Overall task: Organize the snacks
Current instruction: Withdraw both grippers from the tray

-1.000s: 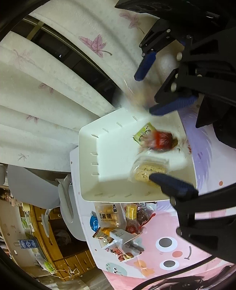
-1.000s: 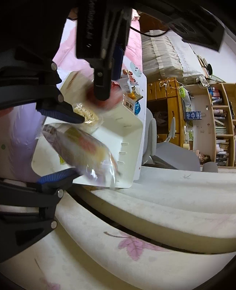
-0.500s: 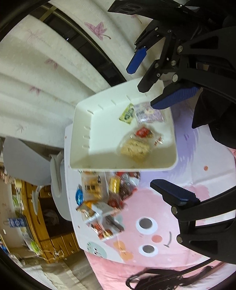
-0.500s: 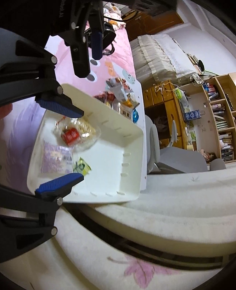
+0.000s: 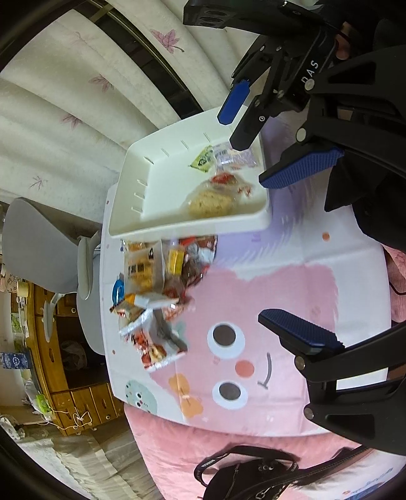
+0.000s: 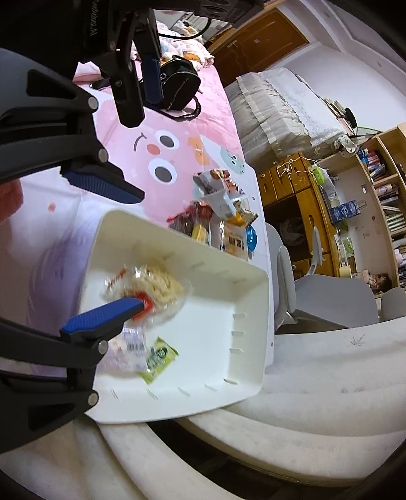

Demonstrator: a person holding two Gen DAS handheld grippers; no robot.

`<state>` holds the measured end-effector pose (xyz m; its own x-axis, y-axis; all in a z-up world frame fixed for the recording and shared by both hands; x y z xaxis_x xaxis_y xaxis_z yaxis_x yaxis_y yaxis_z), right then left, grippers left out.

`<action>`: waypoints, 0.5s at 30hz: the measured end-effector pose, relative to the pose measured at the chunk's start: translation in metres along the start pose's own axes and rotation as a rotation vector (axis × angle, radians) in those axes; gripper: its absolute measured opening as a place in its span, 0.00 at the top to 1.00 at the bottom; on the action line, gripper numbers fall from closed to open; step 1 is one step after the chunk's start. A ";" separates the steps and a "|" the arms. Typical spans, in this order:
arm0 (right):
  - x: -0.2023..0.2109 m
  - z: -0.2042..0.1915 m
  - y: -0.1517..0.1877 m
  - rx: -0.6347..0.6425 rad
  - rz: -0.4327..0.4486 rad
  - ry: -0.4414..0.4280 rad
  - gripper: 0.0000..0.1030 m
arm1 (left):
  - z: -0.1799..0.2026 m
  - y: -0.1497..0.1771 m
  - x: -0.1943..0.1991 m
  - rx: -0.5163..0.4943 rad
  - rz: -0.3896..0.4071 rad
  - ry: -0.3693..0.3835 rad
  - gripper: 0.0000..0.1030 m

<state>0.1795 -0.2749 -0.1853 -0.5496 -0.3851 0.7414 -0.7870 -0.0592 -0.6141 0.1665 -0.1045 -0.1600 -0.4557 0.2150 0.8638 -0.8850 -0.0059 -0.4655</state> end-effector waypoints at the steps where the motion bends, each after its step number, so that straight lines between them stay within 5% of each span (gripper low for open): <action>1: -0.001 -0.004 0.000 -0.005 0.001 0.003 0.38 | -0.006 0.000 0.002 -0.005 0.000 0.003 0.24; 15: -0.018 -0.084 0.012 -0.141 0.031 0.037 0.38 | -0.090 -0.001 0.031 -0.111 -0.006 0.034 0.24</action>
<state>0.1559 -0.1914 -0.1832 -0.5822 -0.3507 0.7335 -0.7996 0.0835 -0.5948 0.1616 -0.0100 -0.1503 -0.4450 0.2473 0.8607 -0.8710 0.1038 -0.4802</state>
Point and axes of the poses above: each gripper's, at about its wrist camera, not at the fingertips, and x roughly against the way its jaws point, z to its right, y to its underside, the point moved 8 cm from there along -x, roughly the way its jaws point, and after that the axes turned 3 degrees about z, right-handed, at the moved point
